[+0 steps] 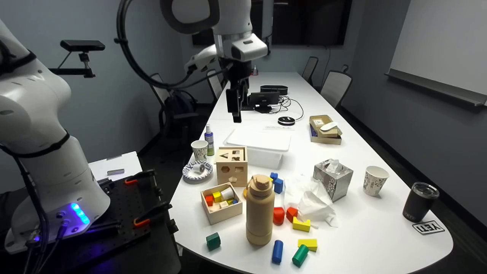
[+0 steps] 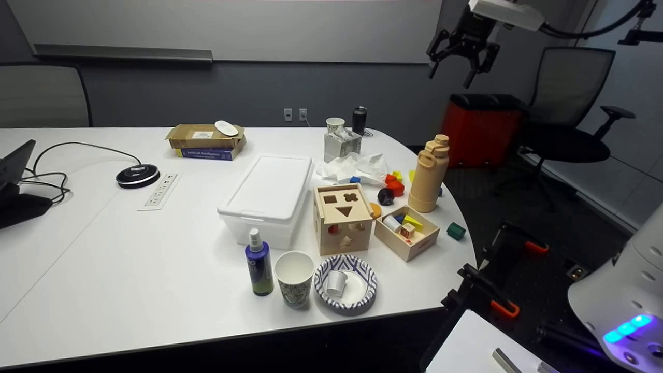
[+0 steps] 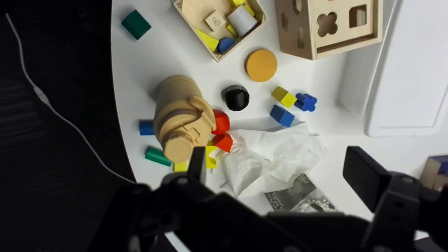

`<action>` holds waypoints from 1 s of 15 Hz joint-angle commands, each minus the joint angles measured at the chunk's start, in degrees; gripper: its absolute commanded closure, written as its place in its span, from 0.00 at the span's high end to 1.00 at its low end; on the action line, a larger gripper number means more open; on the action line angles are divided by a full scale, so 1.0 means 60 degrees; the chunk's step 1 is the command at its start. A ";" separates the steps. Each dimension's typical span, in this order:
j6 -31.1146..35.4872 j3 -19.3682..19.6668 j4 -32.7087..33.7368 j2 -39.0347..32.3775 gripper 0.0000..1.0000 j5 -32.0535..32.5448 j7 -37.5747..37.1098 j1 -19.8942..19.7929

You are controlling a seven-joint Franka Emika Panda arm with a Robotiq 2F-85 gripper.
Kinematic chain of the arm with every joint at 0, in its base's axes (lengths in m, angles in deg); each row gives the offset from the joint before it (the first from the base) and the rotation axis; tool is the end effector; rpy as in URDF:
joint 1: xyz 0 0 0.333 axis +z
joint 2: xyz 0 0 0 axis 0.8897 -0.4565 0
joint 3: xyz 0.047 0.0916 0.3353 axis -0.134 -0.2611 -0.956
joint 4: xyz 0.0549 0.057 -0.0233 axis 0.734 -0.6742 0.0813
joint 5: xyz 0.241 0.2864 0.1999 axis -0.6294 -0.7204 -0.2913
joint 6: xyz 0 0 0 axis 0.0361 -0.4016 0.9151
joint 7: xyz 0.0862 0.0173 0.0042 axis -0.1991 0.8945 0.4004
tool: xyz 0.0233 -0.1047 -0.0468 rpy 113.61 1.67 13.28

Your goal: Bring the peach bottle closer to the storage box

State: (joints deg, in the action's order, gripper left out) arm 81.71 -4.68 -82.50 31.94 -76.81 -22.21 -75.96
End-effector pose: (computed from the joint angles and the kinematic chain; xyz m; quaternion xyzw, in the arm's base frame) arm 0.4419 -0.1987 0.4218 -0.9113 0.3975 -0.0711 0.0801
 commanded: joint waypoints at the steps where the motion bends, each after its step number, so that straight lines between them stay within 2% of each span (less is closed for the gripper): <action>1: 0.1568 -0.0253 -0.0766 -0.0439 1.00 -0.0101 -0.1661 -0.0233; 10: 0.4475 -0.0071 -0.0865 -0.2829 1.00 0.0401 -0.6359 -0.0180; 15: 0.4892 0.0629 -0.0512 -0.3998 1.00 0.1017 -0.9346 0.0263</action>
State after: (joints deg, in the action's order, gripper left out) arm 110.40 -3.65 -87.75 11.36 -72.50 -69.07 -76.36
